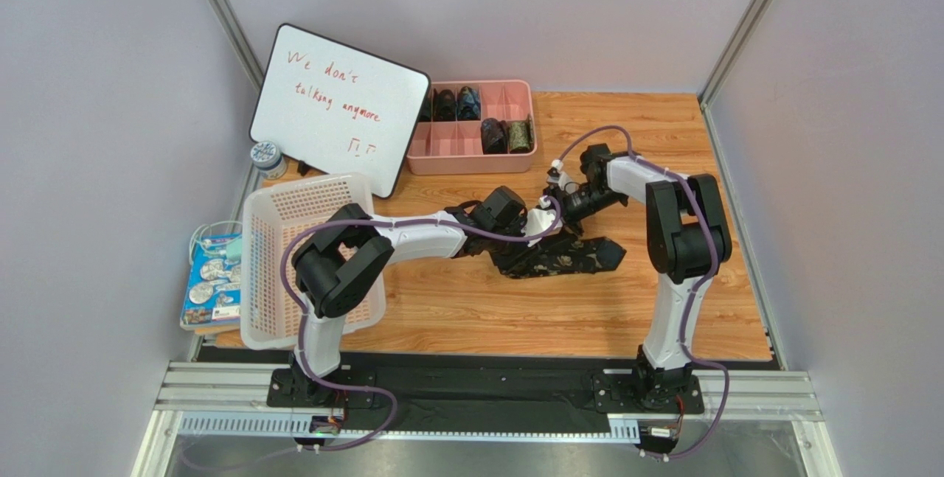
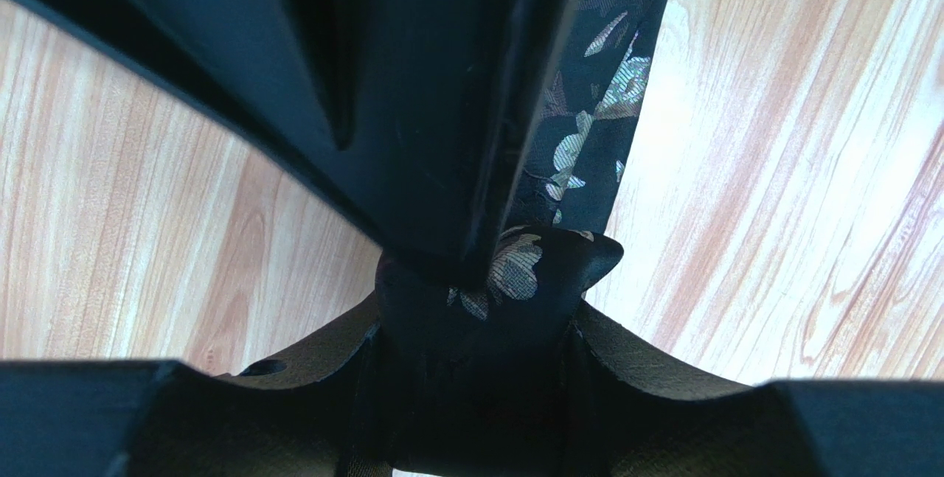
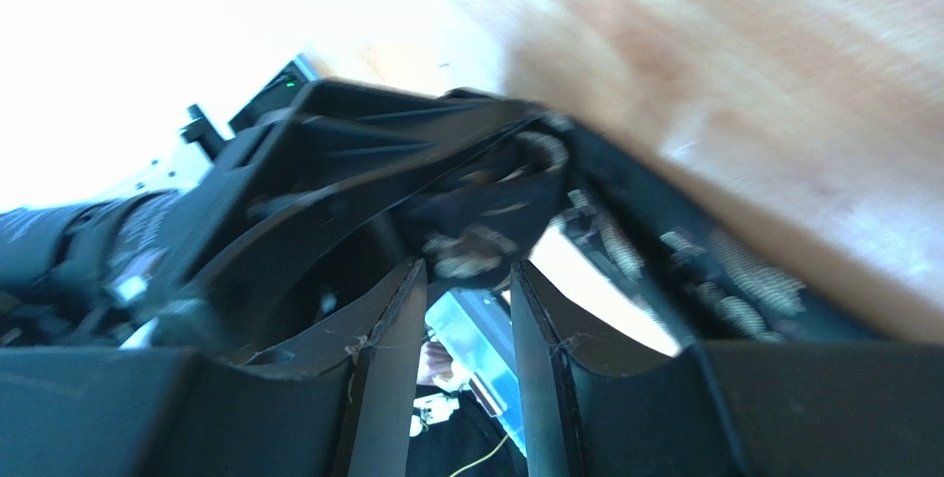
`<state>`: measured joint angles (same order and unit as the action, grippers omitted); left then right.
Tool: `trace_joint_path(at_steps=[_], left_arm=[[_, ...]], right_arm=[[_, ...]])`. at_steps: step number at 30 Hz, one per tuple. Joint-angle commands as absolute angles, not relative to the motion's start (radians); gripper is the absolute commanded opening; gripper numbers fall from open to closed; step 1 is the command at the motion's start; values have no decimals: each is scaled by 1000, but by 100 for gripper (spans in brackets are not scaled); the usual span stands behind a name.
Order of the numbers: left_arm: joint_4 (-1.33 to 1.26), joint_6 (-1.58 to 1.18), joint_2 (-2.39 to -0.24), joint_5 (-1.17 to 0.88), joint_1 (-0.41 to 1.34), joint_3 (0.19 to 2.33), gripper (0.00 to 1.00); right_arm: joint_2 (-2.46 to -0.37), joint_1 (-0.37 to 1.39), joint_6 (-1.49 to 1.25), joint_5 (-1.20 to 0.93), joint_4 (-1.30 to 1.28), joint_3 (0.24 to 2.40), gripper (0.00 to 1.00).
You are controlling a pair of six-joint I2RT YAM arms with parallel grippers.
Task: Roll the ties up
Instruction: Roll the tie at the center of the board.
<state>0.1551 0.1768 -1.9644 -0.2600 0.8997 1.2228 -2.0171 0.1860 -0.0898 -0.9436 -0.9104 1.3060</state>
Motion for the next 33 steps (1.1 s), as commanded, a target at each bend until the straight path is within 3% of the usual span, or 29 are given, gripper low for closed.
trace_joint_path(at_steps=[1, 9, 11, 12, 14, 16, 21, 22, 25, 33], left_arm=[[325, 163, -2045, -265, 902, 1172, 27], [328, 160, -2048, -270, 899, 1181, 28], [330, 156, -2046, -271, 900, 1183, 28], [331, 158, -2048, -272, 900, 1183, 28], [331, 161, -2043, -270, 899, 1181, 29], [331, 166, -2040, -272, 891, 1181, 31], [330, 189, -2030, -304, 870, 1196, 39], [322, 198, -2014, -311, 865, 1197, 48], [282, 233, -1961, -371, 859, 1189, 61], [184, 238, -1878, -437, 859, 1187, 71]], right_arm=[[-1948, 195, -107, -1016, -920, 1286, 40], [-1999, 245, -92, -947, -858, 1241, 38], [-2026, 244, -94, -922, -841, 1244, 34], [-2031, 245, -92, -914, -839, 1246, 29], [-2031, 242, -84, -876, -836, 1238, 9], [-2029, 239, -80, -845, -836, 1230, 0], [-2039, 195, -81, -752, -838, 1201, 0], [-2039, 192, -81, -733, -838, 1198, 0], [-2042, 184, -89, -660, -836, 1189, 0], [-2046, 184, -121, -523, -828, 1184, 0]])
